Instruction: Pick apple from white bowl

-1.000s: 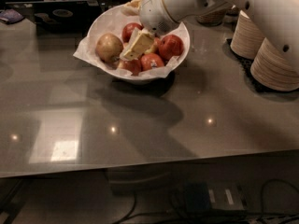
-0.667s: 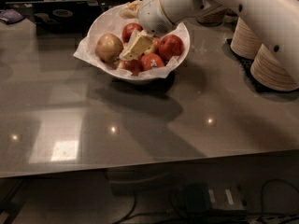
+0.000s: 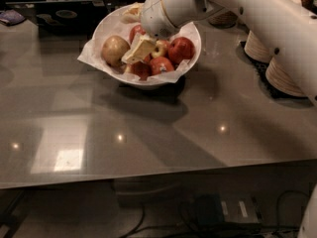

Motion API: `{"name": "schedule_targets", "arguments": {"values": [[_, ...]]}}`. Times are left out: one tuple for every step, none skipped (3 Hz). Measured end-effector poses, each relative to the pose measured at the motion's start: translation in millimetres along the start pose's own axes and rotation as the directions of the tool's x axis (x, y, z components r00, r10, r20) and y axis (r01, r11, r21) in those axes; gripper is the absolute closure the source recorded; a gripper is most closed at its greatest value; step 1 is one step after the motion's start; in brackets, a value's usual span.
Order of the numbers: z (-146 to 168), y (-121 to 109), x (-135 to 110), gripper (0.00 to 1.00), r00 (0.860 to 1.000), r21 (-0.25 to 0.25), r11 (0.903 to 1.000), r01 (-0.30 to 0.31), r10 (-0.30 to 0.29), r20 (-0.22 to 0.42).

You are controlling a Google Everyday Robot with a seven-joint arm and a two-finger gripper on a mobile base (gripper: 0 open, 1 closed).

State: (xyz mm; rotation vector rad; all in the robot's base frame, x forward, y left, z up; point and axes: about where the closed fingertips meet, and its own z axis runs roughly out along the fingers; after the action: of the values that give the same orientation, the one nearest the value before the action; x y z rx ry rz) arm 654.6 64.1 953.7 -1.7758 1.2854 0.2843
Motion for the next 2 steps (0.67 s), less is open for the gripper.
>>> {"name": "schedule_targets", "arguments": {"values": [[12,-1,-2,0.33,1.000,-0.020,0.9997,0.014,-0.013,0.010],[26,-2,-3,0.33,1.000,-0.044,0.9989,0.018,-0.017,0.020]]}}
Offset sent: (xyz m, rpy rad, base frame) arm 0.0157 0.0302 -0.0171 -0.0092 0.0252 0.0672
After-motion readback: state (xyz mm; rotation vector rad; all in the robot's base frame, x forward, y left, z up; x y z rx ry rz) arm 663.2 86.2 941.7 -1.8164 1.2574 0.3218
